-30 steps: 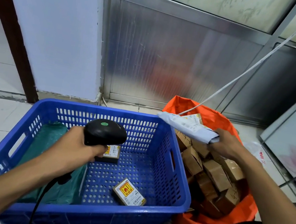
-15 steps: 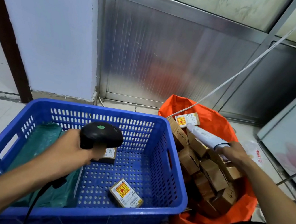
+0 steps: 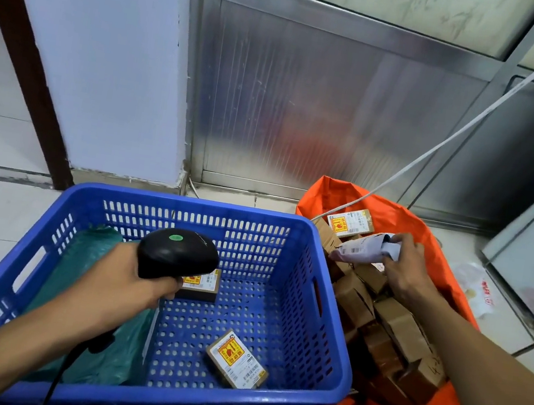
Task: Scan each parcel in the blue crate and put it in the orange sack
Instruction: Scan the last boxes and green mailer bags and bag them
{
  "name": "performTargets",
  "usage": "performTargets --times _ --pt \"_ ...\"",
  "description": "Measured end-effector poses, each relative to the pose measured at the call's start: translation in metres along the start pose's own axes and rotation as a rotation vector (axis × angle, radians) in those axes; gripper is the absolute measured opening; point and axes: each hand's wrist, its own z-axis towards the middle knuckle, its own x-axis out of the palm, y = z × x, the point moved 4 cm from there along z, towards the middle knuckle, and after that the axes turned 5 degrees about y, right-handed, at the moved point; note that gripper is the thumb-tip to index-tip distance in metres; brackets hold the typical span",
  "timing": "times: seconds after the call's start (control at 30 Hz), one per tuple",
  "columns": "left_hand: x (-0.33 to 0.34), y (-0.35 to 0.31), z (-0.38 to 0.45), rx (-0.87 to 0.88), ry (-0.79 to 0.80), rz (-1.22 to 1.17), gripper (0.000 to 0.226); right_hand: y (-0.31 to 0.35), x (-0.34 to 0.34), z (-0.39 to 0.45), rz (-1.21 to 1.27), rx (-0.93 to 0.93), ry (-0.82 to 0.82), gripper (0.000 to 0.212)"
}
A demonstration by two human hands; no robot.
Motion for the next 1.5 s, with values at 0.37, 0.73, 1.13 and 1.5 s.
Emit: performTargets --times 0.37,0.73,1.13,1.5 --pt "0.005 0.005 0.007 0.011 0.007 -0.013 0.029 0.005 -0.006 -0.005 -0.019 -0.124 -0.228 0.035" --pt "0.004 0.005 0.006 0.004 0.005 -0.016 0.012 0.01 0.011 0.007 -0.267 -0.222 -0.166 0.047" --pt "0.009 0.008 0.009 -0.013 0.037 0.031 0.031 -0.031 0.052 0.029 -0.489 -0.154 0.169 0.046" --pt "0.019 0.008 0.013 -0.002 0.085 0.01 0.017 -0.037 0.077 0.015 -0.615 -0.044 0.611 0.065"
